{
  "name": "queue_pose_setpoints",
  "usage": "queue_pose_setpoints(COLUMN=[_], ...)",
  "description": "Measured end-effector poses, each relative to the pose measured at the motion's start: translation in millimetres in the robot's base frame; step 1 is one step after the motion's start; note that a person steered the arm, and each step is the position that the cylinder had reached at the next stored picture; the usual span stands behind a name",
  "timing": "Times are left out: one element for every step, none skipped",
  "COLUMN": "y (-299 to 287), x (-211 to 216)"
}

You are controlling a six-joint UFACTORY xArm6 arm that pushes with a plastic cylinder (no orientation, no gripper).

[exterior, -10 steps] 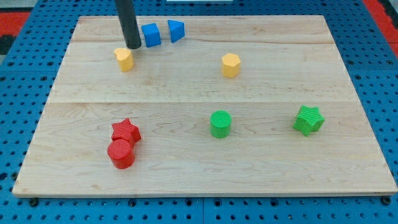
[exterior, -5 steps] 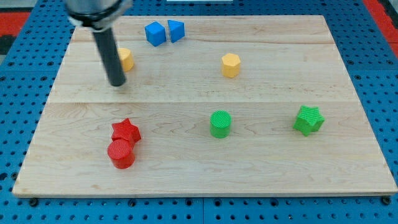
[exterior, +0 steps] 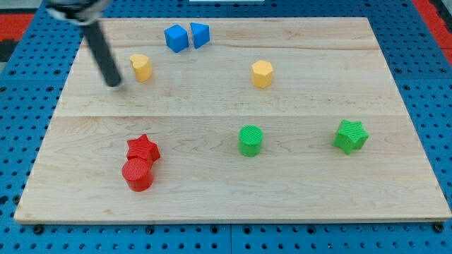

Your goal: Slide the yellow heart into the yellow hexagon

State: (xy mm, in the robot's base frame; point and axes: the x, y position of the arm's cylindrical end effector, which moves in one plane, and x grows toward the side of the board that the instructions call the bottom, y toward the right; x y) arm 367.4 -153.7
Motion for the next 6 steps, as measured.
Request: queue_pose_setpoints(y=[-57.8,-76.1,6.7,70.7,89.8,145.3], x=[-31.0,-43.3,-59.9,-33.5,-25.2,-9.0])
